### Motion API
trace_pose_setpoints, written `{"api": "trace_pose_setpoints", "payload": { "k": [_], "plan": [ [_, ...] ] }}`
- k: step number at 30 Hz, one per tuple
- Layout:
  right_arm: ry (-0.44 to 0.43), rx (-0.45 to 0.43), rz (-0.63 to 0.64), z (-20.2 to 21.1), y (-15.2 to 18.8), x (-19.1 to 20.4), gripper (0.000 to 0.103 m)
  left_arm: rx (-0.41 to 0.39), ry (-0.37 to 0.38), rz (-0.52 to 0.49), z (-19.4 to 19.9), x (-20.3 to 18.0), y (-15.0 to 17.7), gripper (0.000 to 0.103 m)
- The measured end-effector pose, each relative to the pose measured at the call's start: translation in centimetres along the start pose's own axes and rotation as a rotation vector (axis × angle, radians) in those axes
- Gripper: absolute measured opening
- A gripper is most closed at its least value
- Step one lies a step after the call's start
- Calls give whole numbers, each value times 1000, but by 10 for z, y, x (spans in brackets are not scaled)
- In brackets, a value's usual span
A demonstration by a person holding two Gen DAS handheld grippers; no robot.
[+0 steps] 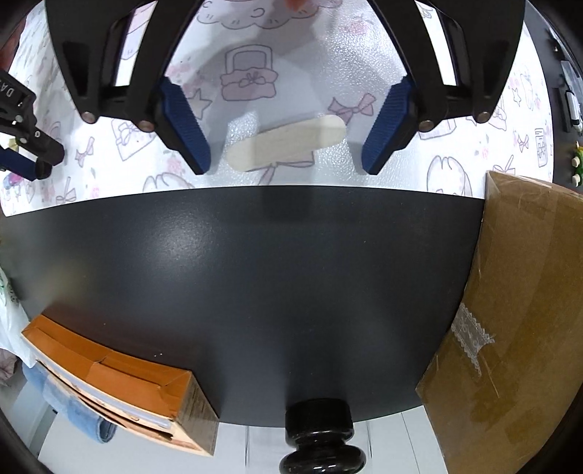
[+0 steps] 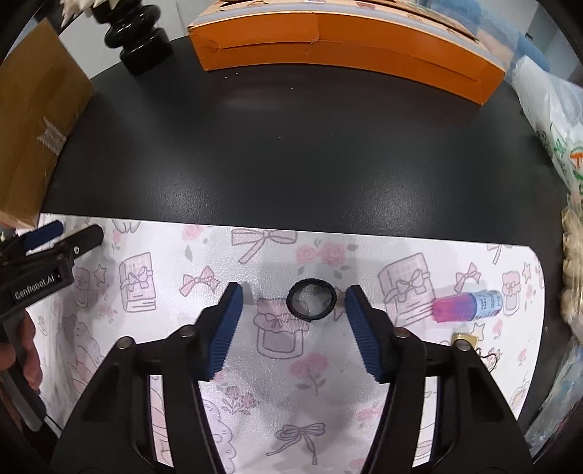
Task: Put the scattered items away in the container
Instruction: 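Close the right tool on the black hair tie while the left tool grasps the beige wooden nail file, then lift the hair tie and nail file and carry them toward the box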
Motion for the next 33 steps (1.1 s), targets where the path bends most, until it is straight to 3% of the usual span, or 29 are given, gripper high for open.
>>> {"api": "trace_pose_setpoints", "payload": {
  "k": [1, 2, 8, 10, 18, 26, 33],
  "plan": [
    [14, -4, 22, 1, 1, -1, 37, -5, 0, -2, 2, -1, 0, 63],
    [17, -7, 32, 3, 1, -1, 28, -4, 1, -6, 3, -4, -1, 57],
    [9, -4, 22, 9, 5, -2, 21, 14, 9, -20, 4, -7, 2, 41],
    [1, -1, 18, 11, 6, 0, 20, 16, 12, -24, 6, -8, 5, 29],
    [-17, -2, 5, 27, 10, 3, 19, 37, 53, -5, 16, -15, 14, 19],
    [-20, -14, 7, 48, 12, 7, 19, 20, 82, 1, 35, -17, 11, 18],
    [-18, -25, 8, 39, 14, 24, 19, 1, 102, -1, 53, -15, 11, 16]
  ]
}}
Point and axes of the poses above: each gripper's, at about its wrist camera, not at the fingertips, and z roughly against the way its jaws point, x to its left, y to its underside, the point moved 10 cm from there along -z, roughly the way its jaws point, and after that the axes turned 10 degrees about -x, right-handed, at the moved point
